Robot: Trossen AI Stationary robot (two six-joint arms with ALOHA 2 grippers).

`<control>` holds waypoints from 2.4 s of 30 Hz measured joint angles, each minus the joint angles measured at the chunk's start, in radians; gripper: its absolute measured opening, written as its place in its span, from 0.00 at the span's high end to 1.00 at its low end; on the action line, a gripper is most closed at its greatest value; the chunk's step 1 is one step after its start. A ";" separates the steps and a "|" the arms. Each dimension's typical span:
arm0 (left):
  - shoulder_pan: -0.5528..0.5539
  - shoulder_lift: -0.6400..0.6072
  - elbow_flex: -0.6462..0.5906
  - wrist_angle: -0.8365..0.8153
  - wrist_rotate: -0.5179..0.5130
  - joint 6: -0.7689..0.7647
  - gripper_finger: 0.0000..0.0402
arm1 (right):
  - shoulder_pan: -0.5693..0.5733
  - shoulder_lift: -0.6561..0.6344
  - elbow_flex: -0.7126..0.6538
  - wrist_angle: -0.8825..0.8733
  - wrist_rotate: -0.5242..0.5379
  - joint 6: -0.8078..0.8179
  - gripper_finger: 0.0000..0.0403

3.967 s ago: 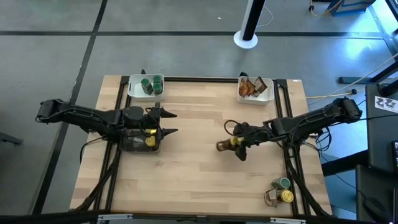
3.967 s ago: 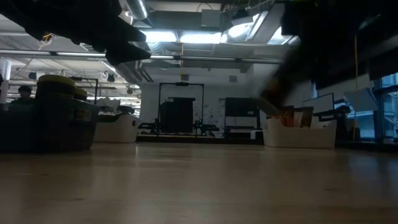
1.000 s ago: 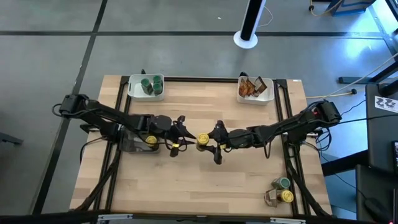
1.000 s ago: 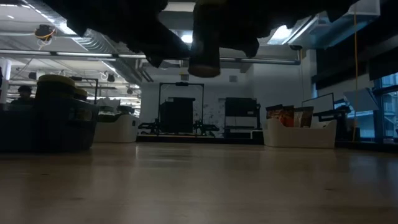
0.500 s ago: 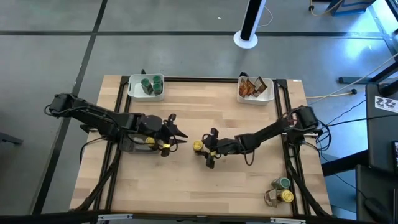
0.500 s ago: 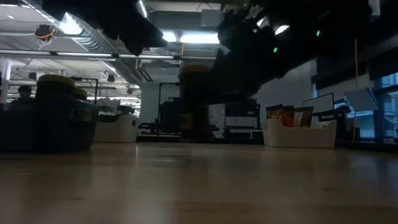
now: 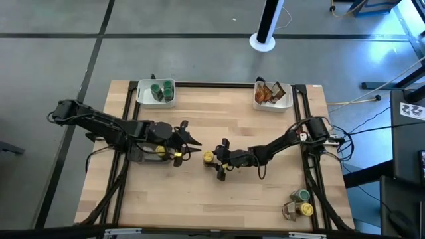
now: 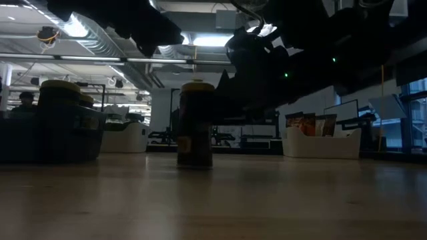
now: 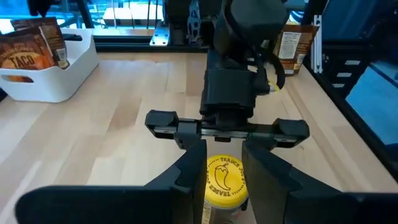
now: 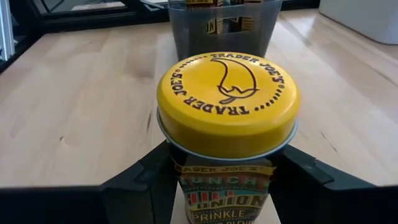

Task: Sort spices by type
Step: Put the yellow seasoning bottle into the black bin

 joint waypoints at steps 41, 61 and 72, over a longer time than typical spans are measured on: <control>-0.019 0.214 0.000 0.248 0.029 0.008 0.35 | 0.157 -0.379 0.012 -0.651 0.131 0.021 0.08; -0.038 0.219 0.000 0.247 -0.064 0.025 0.01 | 0.157 -0.379 0.012 -0.650 0.146 0.018 0.08; -0.046 0.390 0.000 0.336 -0.065 -0.015 0.00 | 0.157 -0.378 0.012 -0.650 0.146 0.017 0.08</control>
